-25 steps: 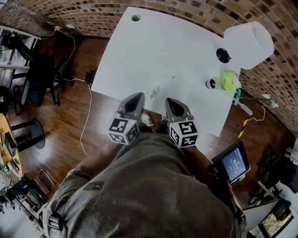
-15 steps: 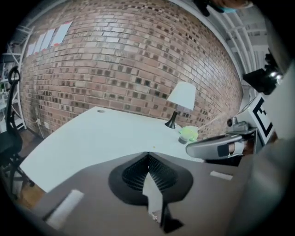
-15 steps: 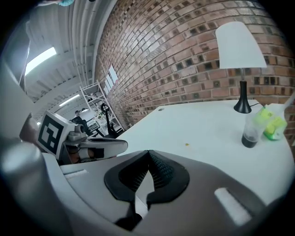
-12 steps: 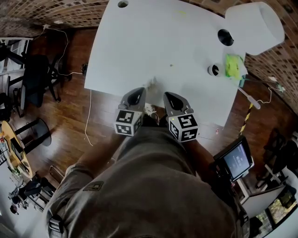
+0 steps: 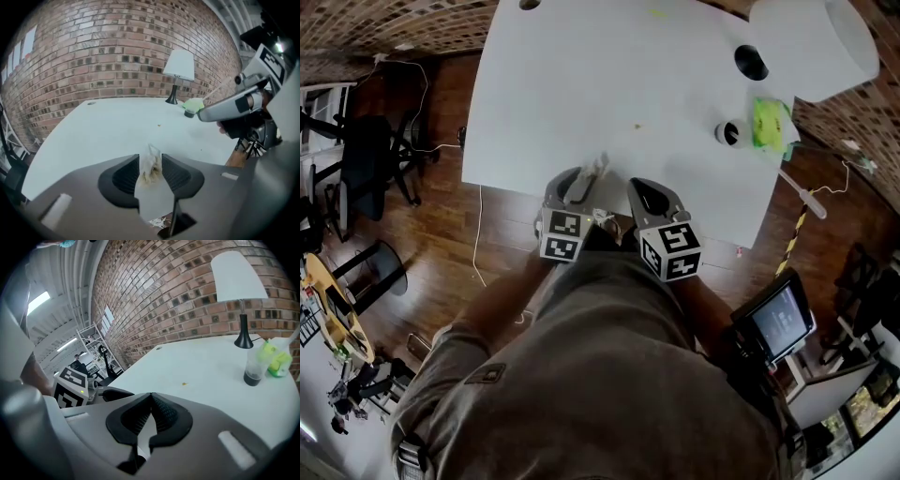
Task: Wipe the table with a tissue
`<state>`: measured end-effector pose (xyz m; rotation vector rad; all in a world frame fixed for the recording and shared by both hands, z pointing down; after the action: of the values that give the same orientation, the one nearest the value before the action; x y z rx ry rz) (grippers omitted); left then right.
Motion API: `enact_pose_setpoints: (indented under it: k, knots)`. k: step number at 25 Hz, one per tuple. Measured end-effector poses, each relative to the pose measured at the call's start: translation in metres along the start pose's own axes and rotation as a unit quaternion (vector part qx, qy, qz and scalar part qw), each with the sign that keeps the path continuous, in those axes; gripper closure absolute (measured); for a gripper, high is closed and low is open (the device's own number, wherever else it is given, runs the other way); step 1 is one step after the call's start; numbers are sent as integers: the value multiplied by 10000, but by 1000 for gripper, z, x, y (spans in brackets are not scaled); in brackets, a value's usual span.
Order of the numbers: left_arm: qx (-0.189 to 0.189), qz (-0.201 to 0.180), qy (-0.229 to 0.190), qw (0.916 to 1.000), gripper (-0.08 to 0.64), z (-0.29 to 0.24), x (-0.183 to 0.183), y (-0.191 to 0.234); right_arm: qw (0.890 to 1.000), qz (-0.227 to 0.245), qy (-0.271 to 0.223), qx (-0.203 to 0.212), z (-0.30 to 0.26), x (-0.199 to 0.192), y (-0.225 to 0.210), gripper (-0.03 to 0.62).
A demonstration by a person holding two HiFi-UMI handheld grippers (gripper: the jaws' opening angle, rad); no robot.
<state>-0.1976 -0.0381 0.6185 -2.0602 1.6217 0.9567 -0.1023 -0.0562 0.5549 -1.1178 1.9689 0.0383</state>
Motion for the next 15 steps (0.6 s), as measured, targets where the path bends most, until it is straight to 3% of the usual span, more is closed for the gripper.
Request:
enact_pose_setpoints:
  k: [3, 6, 15]
  knots:
    - [-9, -56, 310, 9995, 410, -11, -9, 0, 10000, -54, 3, -35, 1, 1, -5, 581]
    - [65, 7, 404, 9992, 502, -16, -13, 4, 9999, -106, 11, -65, 1, 2, -9, 581]
    - [-86, -37, 175, 9998, 518, -20, 13, -4, 9996, -142, -162, -166, 5, 15, -25, 581]
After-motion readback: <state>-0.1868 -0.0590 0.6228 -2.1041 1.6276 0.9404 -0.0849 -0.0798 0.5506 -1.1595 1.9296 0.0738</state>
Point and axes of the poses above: the fingertips, and each gripper's own axes: z backward along the fingers, y to its left, x out of its top, the point moved 1 cm from there along z, backward along the fingers, and after that the axes turned 4 degrees about -x, right-handed, at the moved point
